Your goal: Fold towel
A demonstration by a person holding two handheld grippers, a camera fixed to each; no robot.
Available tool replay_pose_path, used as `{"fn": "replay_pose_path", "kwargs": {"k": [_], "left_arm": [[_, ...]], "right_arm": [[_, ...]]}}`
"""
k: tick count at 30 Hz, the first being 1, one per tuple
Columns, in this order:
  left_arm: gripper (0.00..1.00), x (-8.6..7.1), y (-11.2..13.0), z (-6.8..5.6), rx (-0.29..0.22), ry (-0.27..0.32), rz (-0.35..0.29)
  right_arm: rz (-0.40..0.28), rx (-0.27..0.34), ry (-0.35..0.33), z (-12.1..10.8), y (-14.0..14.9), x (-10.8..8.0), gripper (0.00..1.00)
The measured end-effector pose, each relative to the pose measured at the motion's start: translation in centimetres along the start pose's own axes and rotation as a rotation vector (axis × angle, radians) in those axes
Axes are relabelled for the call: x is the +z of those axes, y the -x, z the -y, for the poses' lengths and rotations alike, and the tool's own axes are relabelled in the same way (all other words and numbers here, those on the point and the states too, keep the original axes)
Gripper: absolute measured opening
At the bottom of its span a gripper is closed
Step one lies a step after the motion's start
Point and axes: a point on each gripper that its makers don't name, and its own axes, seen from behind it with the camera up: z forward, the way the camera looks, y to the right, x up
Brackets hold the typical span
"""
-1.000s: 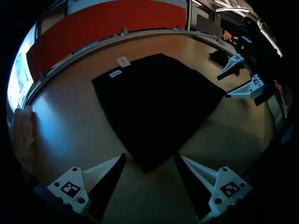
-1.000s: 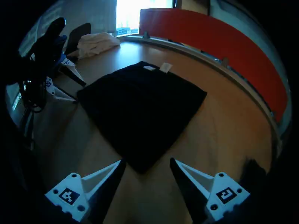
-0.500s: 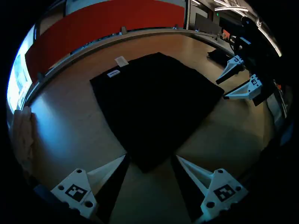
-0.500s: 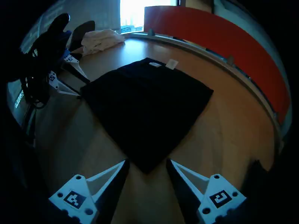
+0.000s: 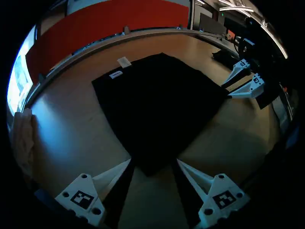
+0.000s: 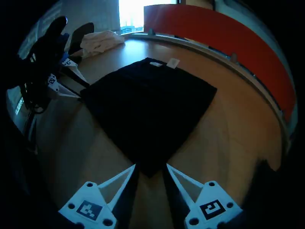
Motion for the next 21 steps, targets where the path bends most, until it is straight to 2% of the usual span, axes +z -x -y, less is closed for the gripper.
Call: {"fn": "replay_pose_path", "kwargs": {"k": [2,8,10,12,21], "left_arm": [[0.65,0.0,0.0,0.0,-0.003,-0.002,0.000],[0.44,0.1,-0.1,-0.1,-0.006,-0.006,0.002],[0.25,0.1,-0.1,-0.1,-0.009,-0.009,0.004],[0.13,0.1,-0.2,-0.1,-0.012,-0.013,0.007],[0.10,-0.3,-0.5,0.0,-0.028,-0.020,0.010]], "right_arm": [[0.000,-0.003,-0.002,0.0,0.0,0.0,0.34],[-0.001,-0.001,-0.003,0.2,-0.1,0.1,0.24],[0.000,-0.001,-0.002,0.2,-0.1,0.2,0.22],[-0.001,0.000,-0.003,0.3,-0.2,0.2,0.20],[-0.029,-0.007,0.005,0.5,-1.6,-0.4,0.17]]}}
